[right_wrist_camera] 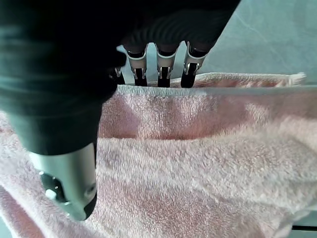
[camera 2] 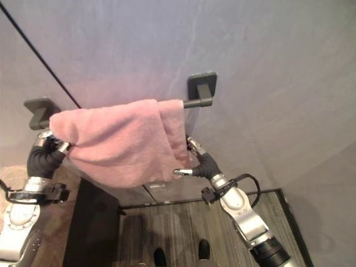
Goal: Put brush and paste in cup on sink, flatten towel.
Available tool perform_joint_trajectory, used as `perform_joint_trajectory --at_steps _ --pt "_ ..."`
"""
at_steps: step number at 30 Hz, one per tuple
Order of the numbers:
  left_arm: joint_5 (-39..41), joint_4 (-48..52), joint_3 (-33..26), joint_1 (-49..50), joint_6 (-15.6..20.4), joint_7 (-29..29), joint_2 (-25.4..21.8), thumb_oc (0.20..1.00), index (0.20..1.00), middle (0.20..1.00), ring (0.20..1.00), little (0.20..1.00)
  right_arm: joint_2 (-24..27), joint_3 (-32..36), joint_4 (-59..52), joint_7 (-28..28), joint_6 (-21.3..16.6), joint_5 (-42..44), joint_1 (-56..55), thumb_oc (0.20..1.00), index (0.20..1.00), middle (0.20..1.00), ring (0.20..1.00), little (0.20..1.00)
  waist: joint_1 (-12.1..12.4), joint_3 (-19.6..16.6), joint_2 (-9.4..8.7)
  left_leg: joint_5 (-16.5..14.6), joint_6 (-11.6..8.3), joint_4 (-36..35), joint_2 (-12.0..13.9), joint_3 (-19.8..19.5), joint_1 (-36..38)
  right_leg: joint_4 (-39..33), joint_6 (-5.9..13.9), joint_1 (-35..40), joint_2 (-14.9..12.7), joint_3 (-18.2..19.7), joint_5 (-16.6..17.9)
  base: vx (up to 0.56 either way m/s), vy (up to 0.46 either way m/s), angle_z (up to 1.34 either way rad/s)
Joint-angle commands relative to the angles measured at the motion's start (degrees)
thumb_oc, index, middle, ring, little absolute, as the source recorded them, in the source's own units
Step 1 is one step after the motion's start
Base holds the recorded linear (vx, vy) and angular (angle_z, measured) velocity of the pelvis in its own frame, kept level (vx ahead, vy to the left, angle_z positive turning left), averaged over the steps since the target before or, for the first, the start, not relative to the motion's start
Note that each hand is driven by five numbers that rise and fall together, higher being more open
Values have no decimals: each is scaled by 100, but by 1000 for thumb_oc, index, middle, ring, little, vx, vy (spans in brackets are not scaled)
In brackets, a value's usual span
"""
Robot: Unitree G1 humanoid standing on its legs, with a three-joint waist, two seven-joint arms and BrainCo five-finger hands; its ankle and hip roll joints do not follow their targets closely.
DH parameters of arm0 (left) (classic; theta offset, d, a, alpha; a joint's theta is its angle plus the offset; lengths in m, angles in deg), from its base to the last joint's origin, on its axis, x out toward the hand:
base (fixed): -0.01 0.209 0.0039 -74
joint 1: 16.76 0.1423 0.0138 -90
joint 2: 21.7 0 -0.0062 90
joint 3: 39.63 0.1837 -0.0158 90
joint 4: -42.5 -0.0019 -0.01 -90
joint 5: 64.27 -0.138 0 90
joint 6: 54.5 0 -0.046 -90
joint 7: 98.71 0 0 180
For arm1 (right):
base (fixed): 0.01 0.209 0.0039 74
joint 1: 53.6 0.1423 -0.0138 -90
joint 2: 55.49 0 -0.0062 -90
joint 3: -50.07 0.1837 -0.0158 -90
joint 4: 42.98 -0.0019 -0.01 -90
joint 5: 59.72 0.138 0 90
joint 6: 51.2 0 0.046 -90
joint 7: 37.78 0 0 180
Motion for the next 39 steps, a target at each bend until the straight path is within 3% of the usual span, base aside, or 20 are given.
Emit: perform_joint_trajectory --at_steps 1,7,8,9,16,22,24,25,26,27,28,29,30,31,32,33,35,36,39 --pt "-100 164 -267 -201 357 -33 -443 200 200 200 200 200 -42 58 -76 -37 -220 33 157 1000 1000 1000 1000 1000 35 -104 -319 -489 27 72 236 59 259 27 404 92 -575 -199 -74 0 0 0" --pt "94 174 -95 -127 306 113 -350 200 200 200 200 200 -41 64 -102 -85 -228 28 116 1000 1000 1000 1000 1000 21 -95 -332 -493 28 72 245 78 272 27 400 98 -567 -199 -71 0 0 0" --pt "95 174 -94 -127 305 114 -350 269 269 269 269 269 -40 65 -103 -85 -227 28 114 1000 1000 1000 1000 1000 22 -95 -332 -493 28 72 245 78 273 27 400 98 -567 -199 -71 0 0 0" --pt "140 206 -24 -122 274 164 -338 1000 1000 1000 1000 1000 -50 66 -74 -69 -220 29 108 1000 1000 1000 1000 1000 14 -94 -332 -494 27 72 248 81 272 27 401 98 -567 -205 -71 0 0 0" --pt "148 104 335 -98 163 376 -310 1000 1000 1000 1000 1000 -69 68 68 -71 -184 15 60 1000 1000 1000 1000 1000 -22 -91 -347 -483 18 72 252 73 259 27 397 92 -556 -210 -67 0 0 0" --pt "86 -1029 1131 -193 14 401 143 1000 1000 1000 1000 1000 -114 148 808 116 -135 -134 -75 1000 1000 1000 1000 1000 -106 -109 -403 -471 -5 72 289 54 265 27 373 116 -519 -222 -91 0 -11 0" --pt "-316 -2113 1540 -356 -101 369 369 1000 1000 1000 1000 1000 -154 207 1547 330 -94 -336 -119 1000 1000 1000 1000 1000 -149 -138 -427 -457 -29 72 317 34 262 27 368 144 -494 -244 -119 -4 -42 -1" --pt "-317 -2125 1545 -367 -94 368 371 1000 1000 1000 1000 1000 -154 209 1552 331 -98 -336 -114 1000 1000 1000 1000 1000 -143 -143 -430 -451 -27 72 314 37 249 27 367 128 -496 -239 -113 -2 -58 6" --pt "-786 -3428 1946 -614 -248 409 632 1000 1000 1000 1000 1000 -179 244 2435 554 -44 -678 -109 1000 1000 1000 1000 1000 -197 -163 -438 -439 -50 72 341 20 263 27 360 162 -466 -243 -130 -4 -34 8" --pt "-786 -3433 1946 -620 -244 408 633 1000 1000 1000 1000 1000 -180 245 2438 555 -45 -678 -105 1000 1000 1000 1000 1000 -191 -172 -443 -431 -47 72 337 26 247 27 358 142 -469 -236 -122 1 -56 3" --pt "-1219 -4276 2077 -786 -299 313 770 1000 1000 1000 1000 1000 -243 298 2917 652 -17 -677 -90 1000 1000 1000 1000 1000 -235 -191 -449 -432 -67 72 354 11 251 27 350 165 -450 -242 -142 -6 -21 -3" --pt "-1220 -4281 2078 -791 -297 313 771 1000 1000 1000 1000 1000 -244 299 2919 652 -18 -677 -86 1000 1000 1000 1000 1000 -230 -201 -453 -425 -65 72 349 16 234 27 348 145 -454 -236 -135 3 -44 -2" --pt "-1725 -5394 2172 -1020 -406 103 996 1000 1000 1000 1000 1000 -260 292 3613 782 49 -940 -57 1000 1000 1000 1000 1000 -268 -232 -457 -430 -81 72 366 5 246 27 337 171 -429 -233 -152 -1 -22 5" --pt "-1726 -5402 2172 -1027 -402 102 998 1000 1000 1000 1000 1000 -261 292 3617 783 47 -940 -51 1000 1000 1000 1000 1000 -264 -237 -459 -424 -79 72 362 8 234 27 336 157 -432 -229 -147 12 -40 7" --pt "-2239 -6720 2351 -1300 -518 -93 1267 1000 1000 1000 1000 1000 -337 124 4505 894 89 -1244 98 1000 1000 1000 1000 1000 -298 -253 -457 -427 -98 72 379 2 269 27 319 206 -408 -239 -171 4 -18 8" --pt "-2240 -6723 2350 -1304 -516 -93 1266 1000 1000 1000 1000 1000 -338 124 4507 894 88 -1244 102 1000 1000 1000 1000 1000 -294 -263 -461 -420 -95 72 375 6 253 27 318 187 -412 -233 -165 12 -32 6" --pt "-2355 -7982 2328 -1551 -573 -350 1541 1000 1000 1000 1000 1000 -506 13 5445 967 123 -1297 211 1000 1000 1000 1000 1000 -325 -303 -472 -426 -116 72 390 18 292 27 298 223 -383 -224 -178 0 0 0" --pt "-2355 -7986 2327 -1555 -570 -351 1541 1000 1000 1000 1000 1000 -508 13 5449 968 120 -1297 215 1000 1000 1000 1000 1000 -323 -312 -476 -421 -115 72 387 21 279 27 297 208 -385 -219 -173 0 0 0" --pt "-2320 -9284 2191 -1711 -682 -412 1817 1000 1000 1000 1000 1000 -898 -143 7078 955 210 -1479 392 1000 1000 1000 1000 1000 -328 -378 -485 -429 -143 72 402 39 325 27 273 250 -355 -212 -196 2 -7 -1"
